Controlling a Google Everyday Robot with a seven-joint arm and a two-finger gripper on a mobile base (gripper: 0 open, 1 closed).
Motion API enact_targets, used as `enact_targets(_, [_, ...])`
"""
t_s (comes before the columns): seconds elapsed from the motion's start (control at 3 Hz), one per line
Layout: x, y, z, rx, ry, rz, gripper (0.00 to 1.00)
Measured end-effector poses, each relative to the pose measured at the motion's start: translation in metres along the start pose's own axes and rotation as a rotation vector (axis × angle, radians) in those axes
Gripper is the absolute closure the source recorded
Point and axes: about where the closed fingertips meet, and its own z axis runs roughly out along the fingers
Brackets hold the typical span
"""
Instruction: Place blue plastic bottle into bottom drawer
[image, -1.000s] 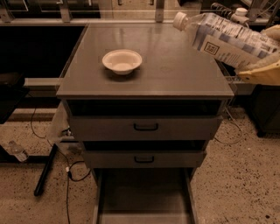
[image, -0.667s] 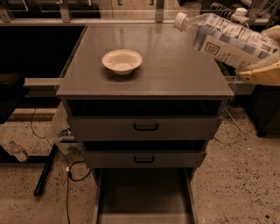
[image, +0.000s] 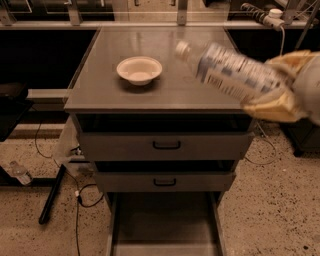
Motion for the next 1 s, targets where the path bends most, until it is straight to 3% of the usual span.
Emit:
enact_targets(0.33, [0.041, 0.063, 0.048, -0.056, -0.015, 0.015, 1.0])
enact_targets(0.67, [0.103, 0.126, 0.1, -0.118, -0.01, 0.028, 1.0])
enact_targets(1.0, [0.143, 0.167, 0.132, -0.157, 0.03, 0.048, 1.0])
